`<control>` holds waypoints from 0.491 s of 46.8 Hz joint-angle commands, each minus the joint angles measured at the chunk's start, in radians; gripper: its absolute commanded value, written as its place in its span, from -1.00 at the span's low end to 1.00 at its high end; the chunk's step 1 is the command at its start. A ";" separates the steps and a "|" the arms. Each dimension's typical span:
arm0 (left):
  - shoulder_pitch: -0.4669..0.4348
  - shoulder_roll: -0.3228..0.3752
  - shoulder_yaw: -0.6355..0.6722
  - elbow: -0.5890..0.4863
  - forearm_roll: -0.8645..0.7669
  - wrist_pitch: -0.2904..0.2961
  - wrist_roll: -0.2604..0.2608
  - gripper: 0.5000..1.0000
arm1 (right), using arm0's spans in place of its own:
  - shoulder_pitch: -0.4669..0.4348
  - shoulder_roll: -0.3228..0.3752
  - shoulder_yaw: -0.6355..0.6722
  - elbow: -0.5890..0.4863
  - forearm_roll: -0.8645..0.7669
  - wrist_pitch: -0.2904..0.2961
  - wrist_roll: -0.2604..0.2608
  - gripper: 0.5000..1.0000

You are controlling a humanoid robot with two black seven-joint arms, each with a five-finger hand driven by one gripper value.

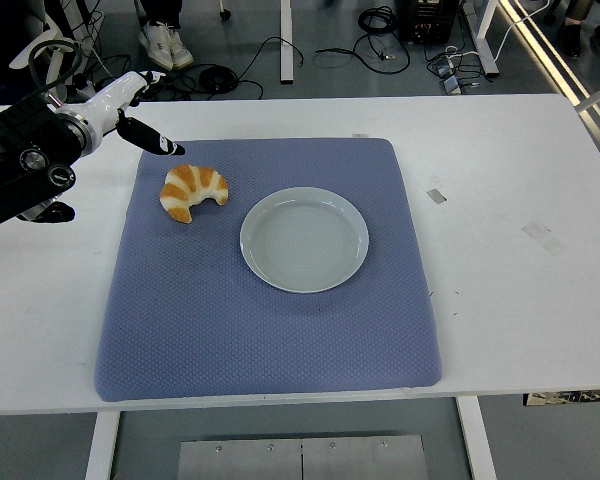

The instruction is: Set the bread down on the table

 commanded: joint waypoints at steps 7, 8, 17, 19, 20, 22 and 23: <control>0.004 0.028 -0.042 0.007 -0.179 -0.006 -0.116 0.77 | 0.000 0.000 0.000 0.000 0.000 0.000 0.000 1.00; 0.004 0.033 -0.042 0.009 -0.198 -0.006 -0.130 0.76 | 0.000 0.000 0.000 0.000 0.000 0.000 0.000 1.00; 0.044 0.070 -0.122 0.040 -0.343 -0.071 -0.247 0.74 | 0.000 0.000 0.000 0.000 0.000 0.000 0.000 1.00; 0.059 0.070 -0.156 0.050 -0.360 -0.089 -0.253 0.74 | 0.000 0.000 0.000 0.000 0.000 0.000 0.000 1.00; 0.067 0.070 -0.172 0.057 -0.368 -0.100 -0.253 0.74 | 0.000 0.000 0.000 0.000 0.000 0.000 0.000 1.00; 0.085 0.068 -0.212 0.067 -0.376 -0.118 -0.258 0.74 | 0.000 0.000 0.000 0.000 0.000 0.000 0.000 1.00; 0.094 0.068 -0.231 0.070 -0.377 -0.125 -0.259 0.74 | 0.000 0.000 0.000 0.000 0.000 0.000 0.000 1.00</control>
